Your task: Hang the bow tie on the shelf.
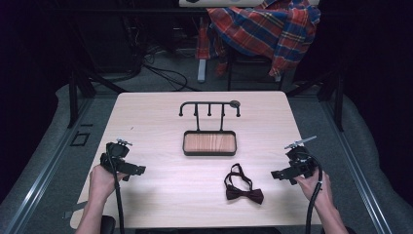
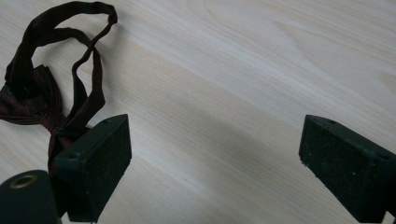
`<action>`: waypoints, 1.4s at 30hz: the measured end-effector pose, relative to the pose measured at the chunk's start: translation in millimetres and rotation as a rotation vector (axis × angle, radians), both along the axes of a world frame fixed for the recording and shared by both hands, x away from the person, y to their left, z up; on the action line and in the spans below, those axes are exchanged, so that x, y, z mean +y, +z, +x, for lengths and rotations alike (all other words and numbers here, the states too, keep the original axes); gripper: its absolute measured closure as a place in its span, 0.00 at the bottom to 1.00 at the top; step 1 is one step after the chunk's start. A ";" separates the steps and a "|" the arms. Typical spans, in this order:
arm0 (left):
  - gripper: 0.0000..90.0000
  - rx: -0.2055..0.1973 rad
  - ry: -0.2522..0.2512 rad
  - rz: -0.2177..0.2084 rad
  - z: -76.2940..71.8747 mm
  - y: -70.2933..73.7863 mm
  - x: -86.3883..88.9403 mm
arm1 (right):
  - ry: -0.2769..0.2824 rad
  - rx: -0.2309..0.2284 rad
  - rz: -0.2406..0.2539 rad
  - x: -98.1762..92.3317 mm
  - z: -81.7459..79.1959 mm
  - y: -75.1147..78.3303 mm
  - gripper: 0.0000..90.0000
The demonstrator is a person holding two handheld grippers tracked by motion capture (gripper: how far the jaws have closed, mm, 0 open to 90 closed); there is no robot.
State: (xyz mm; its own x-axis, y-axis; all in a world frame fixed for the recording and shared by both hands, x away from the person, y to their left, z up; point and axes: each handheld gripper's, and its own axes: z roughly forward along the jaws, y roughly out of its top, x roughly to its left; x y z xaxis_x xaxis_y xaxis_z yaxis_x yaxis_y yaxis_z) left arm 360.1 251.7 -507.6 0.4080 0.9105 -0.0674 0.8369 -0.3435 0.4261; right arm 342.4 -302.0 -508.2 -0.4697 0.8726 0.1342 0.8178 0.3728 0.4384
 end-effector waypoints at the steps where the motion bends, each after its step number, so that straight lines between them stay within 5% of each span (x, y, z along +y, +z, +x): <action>1: 0.00 0.005 -0.007 -0.001 0.7 -0.5 -0.2 | 0.009 0.001 -0.003 2.5 0.0 -0.9 0.06; 5: 0.00 0.013 -0.031 -0.008 2.2 -1.2 -2.6 | 0.025 0.023 -0.003 12.5 -0.6 -2.3 0.00; 12: 0.00 0.023 -0.048 -0.026 2.7 -1.7 -1.9 | 0.075 -0.023 0.016 37.5 -1.7 1.9 0.00; 19: 0.00 0.029 -0.058 -0.041 2.2 -2.2 -2.6 | 0.128 -0.012 0.027 60.4 4.4 0.9 0.00; 27: 0.00 0.030 -0.077 -0.044 2.2 -2.7 -6.8 | 0.202 0.016 0.004 85.0 15.5 -5.8 0.08; 31: 0.00 0.040 -0.080 -0.039 2.9 -3.5 -7.9 | 0.231 0.021 -0.029 96.5 17.7 -6.1 0.24; 32: 0.00 0.041 -0.081 -0.036 2.9 -4.0 -8.6 | 0.252 0.029 -0.023 99.9 17.0 -7.5 0.37; 39: 0.00 0.038 -0.083 -0.002 2.4 -4.9 -11.5 | 0.243 0.034 -0.022 106.1 14.2 -11.7 0.59; 42: 0.00 0.042 -0.090 0.005 3.8 -7.3 -11.4 | 0.254 0.049 -0.062 109.3 15.1 -14.5 0.68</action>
State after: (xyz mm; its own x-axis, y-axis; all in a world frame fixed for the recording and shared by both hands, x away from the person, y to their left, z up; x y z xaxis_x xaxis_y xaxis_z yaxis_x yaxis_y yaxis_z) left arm 363.9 240.4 -514.9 0.4853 0.8705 -0.0816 0.8195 -0.4204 0.3893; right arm 357.5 -192.7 -522.8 -0.6693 0.7346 0.1117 0.7139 0.5941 0.3706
